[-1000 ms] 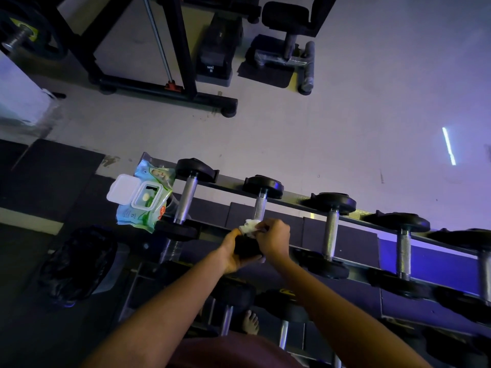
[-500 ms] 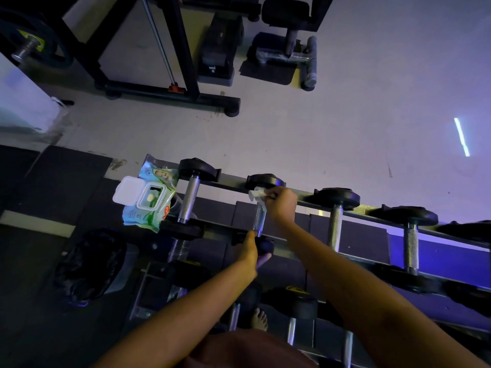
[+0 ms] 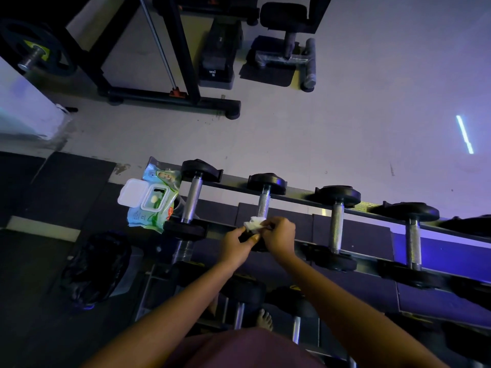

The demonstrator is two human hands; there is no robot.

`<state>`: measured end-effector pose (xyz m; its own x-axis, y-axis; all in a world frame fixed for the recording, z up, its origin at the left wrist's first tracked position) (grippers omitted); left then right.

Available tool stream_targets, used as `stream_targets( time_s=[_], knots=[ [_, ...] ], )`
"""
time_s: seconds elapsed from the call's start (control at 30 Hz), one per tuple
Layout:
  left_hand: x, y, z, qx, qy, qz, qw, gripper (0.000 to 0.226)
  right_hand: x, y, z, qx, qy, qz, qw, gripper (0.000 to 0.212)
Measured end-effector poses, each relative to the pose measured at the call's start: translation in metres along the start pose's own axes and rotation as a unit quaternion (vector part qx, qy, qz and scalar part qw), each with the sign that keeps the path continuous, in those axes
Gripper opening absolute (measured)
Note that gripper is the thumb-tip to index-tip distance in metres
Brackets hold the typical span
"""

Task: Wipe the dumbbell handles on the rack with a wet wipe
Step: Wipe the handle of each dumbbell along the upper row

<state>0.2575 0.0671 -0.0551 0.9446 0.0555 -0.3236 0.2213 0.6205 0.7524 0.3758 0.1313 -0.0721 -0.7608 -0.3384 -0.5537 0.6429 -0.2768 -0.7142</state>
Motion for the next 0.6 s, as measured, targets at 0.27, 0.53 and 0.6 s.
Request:
stream_targets(
  time_s=[0.27, 0.53, 0.6],
  knots=[
    [0.001, -0.011, -0.009, -0.013, -0.007, -0.041, 0.999, 0.039, -0.02, -0.045, -0.059, 0.009, 0.051, 0.014, 0.999, 0.025],
    [0.003, -0.001, 0.004, -0.004, 0.021, -0.061, 0.998, 0.063, -0.01, -0.023, -0.028, 0.022, 0.014, 0.008, 1.0, 0.013],
    [0.004, 0.003, 0.008, 0.006, 0.021, -0.079, 0.997, 0.055, -0.006, -0.012, -0.011, 0.018, -0.002, 0.014, 1.0, 0.013]
  ],
)
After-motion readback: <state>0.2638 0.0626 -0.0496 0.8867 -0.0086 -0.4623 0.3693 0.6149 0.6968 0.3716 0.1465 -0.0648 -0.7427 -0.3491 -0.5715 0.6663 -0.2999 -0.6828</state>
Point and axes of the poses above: each hand's wrist, its own z-axis away from the middle knuckle, its own x-axis out of the palm, y = z × x, the point moved 3 cm from there along -z, towards the middle knuckle, and after that the axes turned 5 degrees about -y, right-handed, at the moved point
